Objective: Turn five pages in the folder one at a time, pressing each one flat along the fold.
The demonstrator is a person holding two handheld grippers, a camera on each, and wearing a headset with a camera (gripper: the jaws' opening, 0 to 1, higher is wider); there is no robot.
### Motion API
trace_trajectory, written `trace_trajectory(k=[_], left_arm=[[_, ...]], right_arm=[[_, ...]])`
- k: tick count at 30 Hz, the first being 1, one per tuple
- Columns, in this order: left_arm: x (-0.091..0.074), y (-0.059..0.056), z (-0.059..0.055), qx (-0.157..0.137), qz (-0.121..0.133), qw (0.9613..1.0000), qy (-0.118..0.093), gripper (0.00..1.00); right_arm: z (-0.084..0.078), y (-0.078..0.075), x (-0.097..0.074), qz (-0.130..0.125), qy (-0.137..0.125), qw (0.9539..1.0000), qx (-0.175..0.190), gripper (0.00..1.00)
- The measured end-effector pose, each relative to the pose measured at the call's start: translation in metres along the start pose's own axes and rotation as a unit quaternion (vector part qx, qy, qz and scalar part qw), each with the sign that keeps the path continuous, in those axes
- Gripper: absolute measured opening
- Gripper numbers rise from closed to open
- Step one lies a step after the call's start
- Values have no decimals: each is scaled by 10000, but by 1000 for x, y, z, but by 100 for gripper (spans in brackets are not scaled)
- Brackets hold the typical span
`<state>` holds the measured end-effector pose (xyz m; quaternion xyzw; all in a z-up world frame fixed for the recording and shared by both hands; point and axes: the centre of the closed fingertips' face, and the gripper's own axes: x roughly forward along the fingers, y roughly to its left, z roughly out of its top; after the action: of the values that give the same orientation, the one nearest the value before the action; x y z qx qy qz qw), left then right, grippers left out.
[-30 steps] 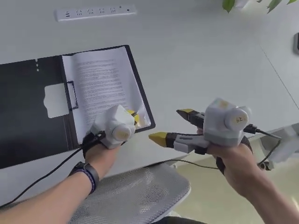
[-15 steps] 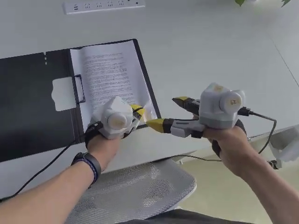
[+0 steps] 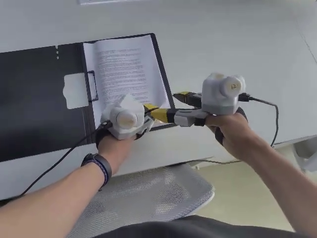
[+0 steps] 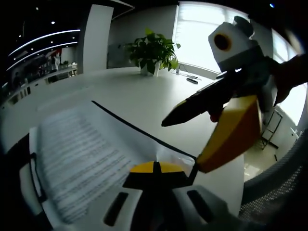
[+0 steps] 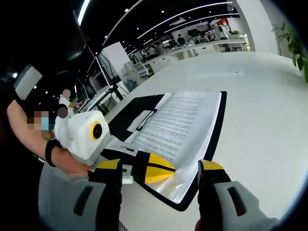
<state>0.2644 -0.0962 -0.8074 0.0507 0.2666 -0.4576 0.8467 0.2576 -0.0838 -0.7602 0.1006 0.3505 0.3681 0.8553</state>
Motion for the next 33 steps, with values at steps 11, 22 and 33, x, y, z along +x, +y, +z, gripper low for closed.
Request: trace_trajectory(k=[11,22,33], left_arm=[[-1,1,2,-225,-27,9997,-86,0],[-2,2,4,-253,-43,9996,-98,0],[-1,3,3,-231,-32,9997,-52,0]], right_arm=[[-2,0,8,133,63,9998,152,60],[1,-1,19,247,59,9991,345,57],[4,-31,23,-185,-250,9924,1191,13]])
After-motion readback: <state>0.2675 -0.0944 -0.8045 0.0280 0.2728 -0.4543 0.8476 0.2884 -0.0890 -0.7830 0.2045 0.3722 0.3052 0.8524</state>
